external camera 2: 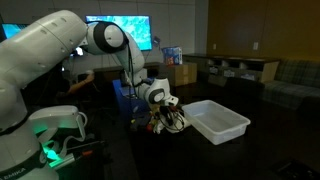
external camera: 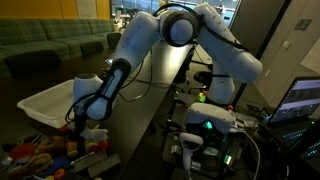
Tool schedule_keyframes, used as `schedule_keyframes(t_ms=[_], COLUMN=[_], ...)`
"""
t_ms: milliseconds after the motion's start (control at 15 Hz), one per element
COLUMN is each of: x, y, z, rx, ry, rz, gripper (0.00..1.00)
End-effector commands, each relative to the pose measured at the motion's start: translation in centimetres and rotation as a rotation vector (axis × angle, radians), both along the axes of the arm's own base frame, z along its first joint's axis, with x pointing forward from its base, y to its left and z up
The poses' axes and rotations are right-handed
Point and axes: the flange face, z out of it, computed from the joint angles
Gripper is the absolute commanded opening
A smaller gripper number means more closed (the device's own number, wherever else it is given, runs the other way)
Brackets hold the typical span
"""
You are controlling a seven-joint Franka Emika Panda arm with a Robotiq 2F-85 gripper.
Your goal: Push the items on the table to the left using the white cloth
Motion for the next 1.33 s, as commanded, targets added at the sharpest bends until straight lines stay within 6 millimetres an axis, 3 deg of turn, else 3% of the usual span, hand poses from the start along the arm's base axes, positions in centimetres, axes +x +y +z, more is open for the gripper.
schedule_keyframes(t_ms=[0, 267, 600, 933, 1267], x=[-0.4, -1.3, -0.9, -2.0, -6.0], y=[4.3, 7.2, 5.6, 0.3, -7.6], z=[1.5, 3.9, 8.4, 13.0, 15.7], rx=[0.04, 0.099, 0.107, 0.082, 0.027], ry=[-0.057, -0.095, -0.188, -0.207, -0.179], rz=[0.057, 0.095, 0.092, 0.086, 0.044], gripper=[0.0, 0.0, 0.0, 0.0, 0.0])
